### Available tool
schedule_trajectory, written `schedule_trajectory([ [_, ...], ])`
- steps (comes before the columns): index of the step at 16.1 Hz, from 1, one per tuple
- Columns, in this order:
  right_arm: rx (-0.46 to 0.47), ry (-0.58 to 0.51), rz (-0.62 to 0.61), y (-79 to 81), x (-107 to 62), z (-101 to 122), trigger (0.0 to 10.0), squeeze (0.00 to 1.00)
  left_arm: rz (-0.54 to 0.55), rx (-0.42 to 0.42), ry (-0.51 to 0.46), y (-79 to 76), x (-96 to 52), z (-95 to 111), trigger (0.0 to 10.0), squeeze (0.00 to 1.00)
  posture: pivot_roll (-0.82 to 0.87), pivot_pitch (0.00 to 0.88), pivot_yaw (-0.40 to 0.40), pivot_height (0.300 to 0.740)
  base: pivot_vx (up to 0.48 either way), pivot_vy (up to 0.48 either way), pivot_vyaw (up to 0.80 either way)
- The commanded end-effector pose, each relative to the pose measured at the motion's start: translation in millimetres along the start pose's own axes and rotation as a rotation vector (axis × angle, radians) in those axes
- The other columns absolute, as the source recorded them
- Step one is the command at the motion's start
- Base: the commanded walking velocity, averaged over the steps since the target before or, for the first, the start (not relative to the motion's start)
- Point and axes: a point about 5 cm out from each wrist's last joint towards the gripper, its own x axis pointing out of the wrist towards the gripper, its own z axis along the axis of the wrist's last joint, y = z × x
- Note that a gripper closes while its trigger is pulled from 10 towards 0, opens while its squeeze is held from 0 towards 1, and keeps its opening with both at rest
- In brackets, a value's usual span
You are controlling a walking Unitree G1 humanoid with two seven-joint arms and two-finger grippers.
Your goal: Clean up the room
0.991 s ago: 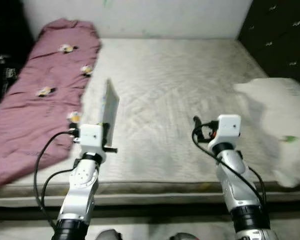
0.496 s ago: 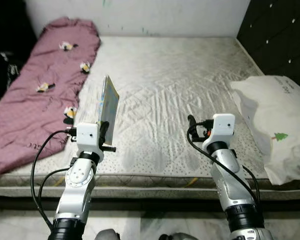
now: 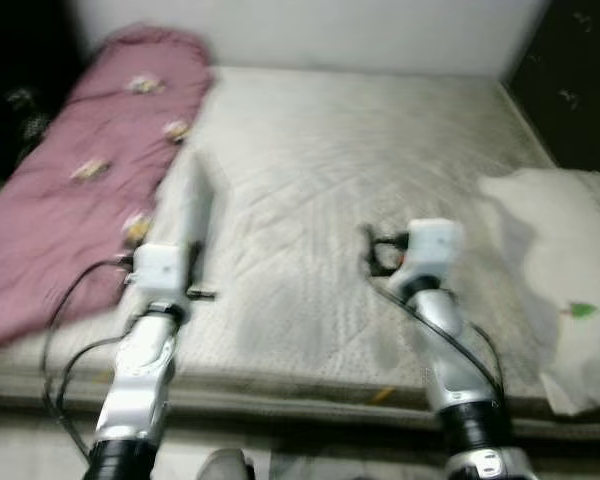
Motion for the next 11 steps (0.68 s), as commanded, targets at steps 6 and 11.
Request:
schedule_trajectory([
  [6,-0.019,0.033,-0.064,-22.2,-6.4,-5.8,10.0,0.0,-0.061,0.001,-0.055,-18.5,4.2,11.8,10.0,0.0,-0.04,0.0,-0.013,0.74,0.0,0.0,0.0],
  [11,-0.016,0.039,-0.068,-21.3,-6.6,-7.3,10.0,0.0,-0.069,-0.005,-0.061,-18.2,4.6,13.0,10.0,0.0,-0.04,0.0,-0.011,0.74,0.0,-0.298,-0.6],
])
